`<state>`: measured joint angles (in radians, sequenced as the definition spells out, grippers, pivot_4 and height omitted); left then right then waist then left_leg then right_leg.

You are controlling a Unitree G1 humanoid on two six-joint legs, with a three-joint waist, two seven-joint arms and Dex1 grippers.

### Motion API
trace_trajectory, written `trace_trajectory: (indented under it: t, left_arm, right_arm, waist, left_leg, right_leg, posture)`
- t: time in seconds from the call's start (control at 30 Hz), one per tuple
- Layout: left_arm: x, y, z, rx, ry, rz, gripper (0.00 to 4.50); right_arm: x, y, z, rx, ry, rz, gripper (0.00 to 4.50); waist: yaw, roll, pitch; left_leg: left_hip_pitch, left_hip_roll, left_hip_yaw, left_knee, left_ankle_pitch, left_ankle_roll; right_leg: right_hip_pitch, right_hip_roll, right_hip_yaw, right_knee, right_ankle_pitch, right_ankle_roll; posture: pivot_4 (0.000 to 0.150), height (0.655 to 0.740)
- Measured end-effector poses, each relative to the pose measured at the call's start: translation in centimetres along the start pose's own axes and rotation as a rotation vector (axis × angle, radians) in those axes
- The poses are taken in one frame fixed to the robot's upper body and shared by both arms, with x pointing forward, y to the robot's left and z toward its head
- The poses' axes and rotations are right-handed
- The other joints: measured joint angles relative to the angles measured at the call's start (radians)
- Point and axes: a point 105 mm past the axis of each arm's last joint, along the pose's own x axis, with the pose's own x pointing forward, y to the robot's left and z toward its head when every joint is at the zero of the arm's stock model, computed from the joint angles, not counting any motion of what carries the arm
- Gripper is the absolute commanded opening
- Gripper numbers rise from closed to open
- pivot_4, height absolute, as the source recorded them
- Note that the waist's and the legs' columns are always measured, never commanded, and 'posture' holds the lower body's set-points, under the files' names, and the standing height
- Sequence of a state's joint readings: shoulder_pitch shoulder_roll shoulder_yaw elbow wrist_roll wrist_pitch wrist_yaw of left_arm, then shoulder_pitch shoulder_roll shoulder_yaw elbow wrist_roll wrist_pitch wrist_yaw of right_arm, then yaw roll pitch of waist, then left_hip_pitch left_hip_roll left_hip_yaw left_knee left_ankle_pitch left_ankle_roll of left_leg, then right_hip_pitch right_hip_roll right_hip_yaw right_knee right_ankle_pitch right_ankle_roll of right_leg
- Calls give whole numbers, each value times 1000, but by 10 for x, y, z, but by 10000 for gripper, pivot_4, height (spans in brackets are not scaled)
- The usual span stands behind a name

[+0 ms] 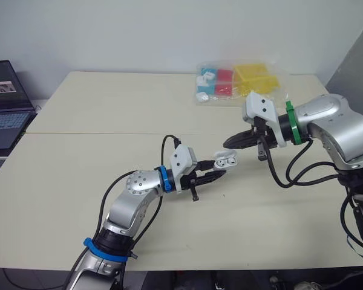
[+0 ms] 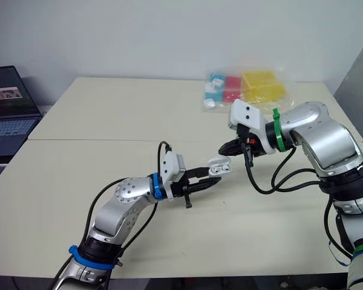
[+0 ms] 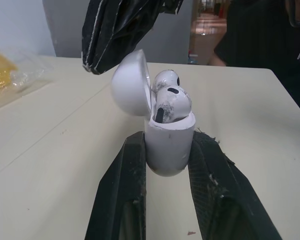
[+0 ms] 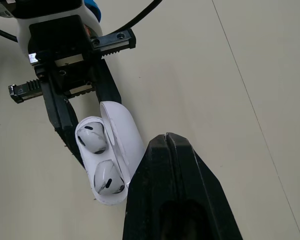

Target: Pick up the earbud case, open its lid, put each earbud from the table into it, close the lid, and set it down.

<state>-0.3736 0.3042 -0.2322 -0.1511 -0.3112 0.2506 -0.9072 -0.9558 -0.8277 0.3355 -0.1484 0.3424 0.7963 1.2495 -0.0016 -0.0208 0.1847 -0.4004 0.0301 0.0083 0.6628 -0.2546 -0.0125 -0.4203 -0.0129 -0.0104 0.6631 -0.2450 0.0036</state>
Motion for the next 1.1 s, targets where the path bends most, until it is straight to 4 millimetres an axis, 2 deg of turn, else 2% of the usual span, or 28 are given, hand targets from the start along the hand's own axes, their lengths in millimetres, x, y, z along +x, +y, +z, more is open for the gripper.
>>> trace_trajectory:
  t: [0.13,0.27,0.7,0.83,0.93,1.0,1.1]
  left_arm:
    - [0,0,-1,-2,5,-2,7983]
    - [0,0,-1,-3,6,0,7983]
    - [3,-1,-7,-63,34,4,7983]
    - [6,2,-6,-190,53,-3,7983]
    - [1,3,-18,-319,160,-23,7983]
    - [1,5,-23,-395,217,-29,7983]
    - [11,3,-29,-559,304,-63,7983]
  right_arm:
    - [2,14,2,3,-9,68,0]
    - [0,19,2,-1,-6,77,0]
    - [2,20,-9,32,-17,25,0]
    - [-13,16,-9,67,-47,-25,0]
    - [-32,24,-30,91,12,-70,0]
    - [-35,28,-36,95,14,-101,0]
    - [-37,36,-40,82,5,-173,0]
  waist:
    - [0,0,0]
    - [0,0,0]
    - [0,0,0]
    - [1,0,0]
    - [7,0,0]
    - [5,0,0]
    - [2,0,0]
  left_leg:
    - [0,0,0,0,0,0]
    - [0,0,0,0,0,0]
    - [0,0,0,1,0,0]
    - [0,-1,-1,1,0,0]
    - [-1,-1,-2,0,0,0]
    - [0,-1,-1,1,0,0]
    - [0,-2,-1,1,0,0]
  right_leg:
    - [0,0,0,0,0,0]
    - [0,0,0,0,0,0]
    - [0,0,0,1,0,1]
    - [0,0,-1,1,-2,4]
    - [1,0,-1,0,-3,5]
    - [1,0,-1,0,-3,5]
    - [1,1,-1,1,-3,5]
  posture:
    - [1500,7400]
    - [1500,7400]
    - [1500,7400]
    - [1500,7400]
    - [1500,7400]
    - [1500,7400]
    - [1500,7400]
